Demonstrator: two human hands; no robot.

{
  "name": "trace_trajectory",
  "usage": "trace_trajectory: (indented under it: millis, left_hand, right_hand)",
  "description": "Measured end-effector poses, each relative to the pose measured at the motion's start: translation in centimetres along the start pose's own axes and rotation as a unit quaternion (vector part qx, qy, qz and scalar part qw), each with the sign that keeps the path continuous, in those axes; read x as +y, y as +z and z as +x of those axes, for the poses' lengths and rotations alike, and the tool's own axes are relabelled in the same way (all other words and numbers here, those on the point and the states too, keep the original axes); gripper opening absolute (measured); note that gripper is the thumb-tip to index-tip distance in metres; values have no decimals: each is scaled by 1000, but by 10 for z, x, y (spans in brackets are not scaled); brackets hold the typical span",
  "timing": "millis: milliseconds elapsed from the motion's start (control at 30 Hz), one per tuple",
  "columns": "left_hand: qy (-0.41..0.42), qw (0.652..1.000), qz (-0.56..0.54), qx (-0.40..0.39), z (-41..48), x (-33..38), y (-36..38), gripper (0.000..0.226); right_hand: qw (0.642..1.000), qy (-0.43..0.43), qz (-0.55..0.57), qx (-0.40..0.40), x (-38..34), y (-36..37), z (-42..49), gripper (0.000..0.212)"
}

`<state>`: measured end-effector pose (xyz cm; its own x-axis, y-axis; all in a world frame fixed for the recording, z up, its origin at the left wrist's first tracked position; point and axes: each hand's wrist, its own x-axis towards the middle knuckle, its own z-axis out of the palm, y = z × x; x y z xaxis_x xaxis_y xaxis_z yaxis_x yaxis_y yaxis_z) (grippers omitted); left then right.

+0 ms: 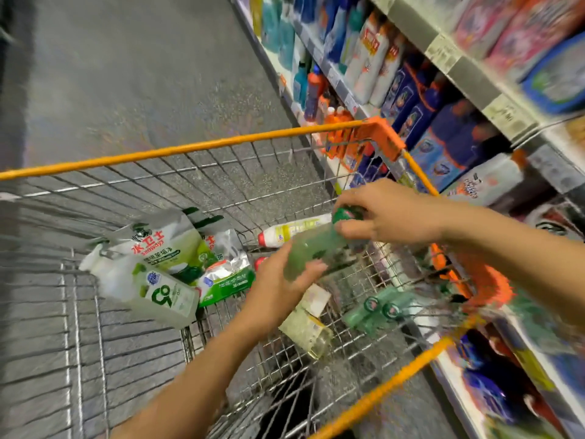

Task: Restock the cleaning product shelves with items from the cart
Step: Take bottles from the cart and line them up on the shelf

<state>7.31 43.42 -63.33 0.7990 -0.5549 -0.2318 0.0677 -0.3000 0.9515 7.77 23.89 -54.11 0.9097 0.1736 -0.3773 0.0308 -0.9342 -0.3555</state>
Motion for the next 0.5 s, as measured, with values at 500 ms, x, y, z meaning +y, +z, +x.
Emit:
trace_trajectory:
  millis: [500]
  left_hand:
    - [110, 987, -108, -45, -52, 144, -6, 29]
  right_hand:
    - [770, -14, 569, 289, -20, -27, -155, 45]
